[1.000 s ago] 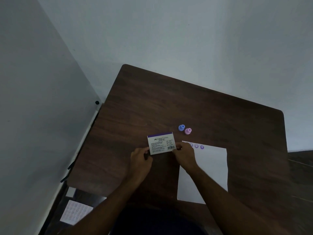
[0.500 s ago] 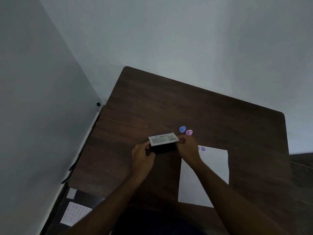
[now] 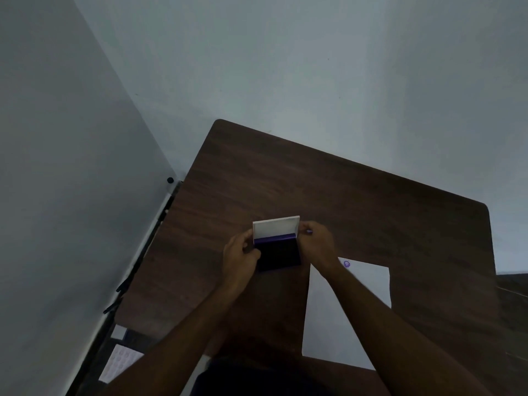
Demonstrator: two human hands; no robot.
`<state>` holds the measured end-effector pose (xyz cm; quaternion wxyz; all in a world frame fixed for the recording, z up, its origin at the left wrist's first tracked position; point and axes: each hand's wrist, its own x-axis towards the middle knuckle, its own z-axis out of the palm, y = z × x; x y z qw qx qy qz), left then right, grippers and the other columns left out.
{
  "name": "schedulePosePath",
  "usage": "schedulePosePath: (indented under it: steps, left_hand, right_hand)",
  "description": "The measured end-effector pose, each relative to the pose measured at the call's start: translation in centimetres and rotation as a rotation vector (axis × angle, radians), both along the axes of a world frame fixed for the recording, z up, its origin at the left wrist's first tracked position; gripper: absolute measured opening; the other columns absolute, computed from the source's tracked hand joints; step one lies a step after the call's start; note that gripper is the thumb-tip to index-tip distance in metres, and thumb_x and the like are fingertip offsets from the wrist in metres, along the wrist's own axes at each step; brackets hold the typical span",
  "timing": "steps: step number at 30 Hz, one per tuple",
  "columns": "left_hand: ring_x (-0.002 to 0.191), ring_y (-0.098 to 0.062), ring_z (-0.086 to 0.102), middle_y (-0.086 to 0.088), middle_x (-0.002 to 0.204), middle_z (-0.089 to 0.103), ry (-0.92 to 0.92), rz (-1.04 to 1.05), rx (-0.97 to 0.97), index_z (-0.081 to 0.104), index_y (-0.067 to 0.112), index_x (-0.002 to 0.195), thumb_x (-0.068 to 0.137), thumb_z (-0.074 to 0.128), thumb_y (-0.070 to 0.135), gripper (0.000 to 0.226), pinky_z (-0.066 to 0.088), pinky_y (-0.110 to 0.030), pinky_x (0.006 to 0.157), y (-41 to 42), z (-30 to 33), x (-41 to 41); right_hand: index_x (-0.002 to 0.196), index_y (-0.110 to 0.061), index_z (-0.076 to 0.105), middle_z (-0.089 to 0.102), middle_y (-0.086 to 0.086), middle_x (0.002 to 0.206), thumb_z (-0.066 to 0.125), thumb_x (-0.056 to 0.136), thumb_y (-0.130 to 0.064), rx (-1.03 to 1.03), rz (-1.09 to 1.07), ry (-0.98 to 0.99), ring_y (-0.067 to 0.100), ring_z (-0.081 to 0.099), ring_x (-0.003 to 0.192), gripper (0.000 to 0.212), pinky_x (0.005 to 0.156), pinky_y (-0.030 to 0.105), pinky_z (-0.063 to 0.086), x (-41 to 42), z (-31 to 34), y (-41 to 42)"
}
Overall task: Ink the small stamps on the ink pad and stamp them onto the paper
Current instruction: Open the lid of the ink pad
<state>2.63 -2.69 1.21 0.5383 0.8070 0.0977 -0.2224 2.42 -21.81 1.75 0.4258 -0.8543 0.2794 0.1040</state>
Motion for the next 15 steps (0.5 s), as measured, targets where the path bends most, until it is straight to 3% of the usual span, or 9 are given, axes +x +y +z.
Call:
schedulePosePath:
  steps: [3,7,11,15]
  left_hand:
    - [0.109,-0.008,0.049,0.007,0.128,0.05,0.065,0.033,-0.076,0.054,0.028,0.127,0.079,0.061,0.006,0.053,0.047,-0.027,0.087,-0.1,-0.1,0.5]
    - [0.107,-0.006,0.05,0.006,0.131,0.047,0.09,0.032,-0.124,0.051,0.029,0.129,0.079,0.061,0.005,0.057,0.049,-0.022,0.08,-0.3,-0.4,1.1]
    - [0.12,-0.022,0.045,0.003,0.135,0.043,0.113,0.006,-0.078,0.048,0.031,0.133,0.079,0.06,0.008,0.06,0.049,-0.045,0.095,-0.2,-0.9,1.6]
    - [0.125,-0.018,0.04,0.001,0.138,0.041,0.132,0.023,-0.053,0.047,0.029,0.134,0.08,0.06,0.007,0.06,0.045,-0.044,0.1,-0.4,-1.4,1.9]
  right_hand:
    - [0.09,-0.025,0.062,0.063,-0.006,0.089,0.06,0.087,-0.014,0.06,-0.011,-0.024,0.008,0.059,0.086,0.011,0.076,0.026,0.049,0.4,0.3,0.1]
    - [0.101,-0.016,0.062,0.063,-0.004,0.092,0.062,0.086,-0.011,0.104,-0.025,-0.019,0.011,0.061,0.089,0.016,0.079,0.028,0.051,0.9,0.3,0.3]
    - [0.108,-0.016,0.061,0.064,-0.001,0.1,0.061,0.085,-0.009,0.134,-0.022,0.001,0.011,0.06,0.093,0.024,0.078,0.027,0.052,1.4,0.3,0.3]
    - [0.122,-0.011,0.057,0.062,0.007,0.118,0.057,0.085,-0.005,0.157,0.06,0.079,0.018,0.059,0.105,0.037,0.087,0.036,0.053,2.4,0.2,0.3]
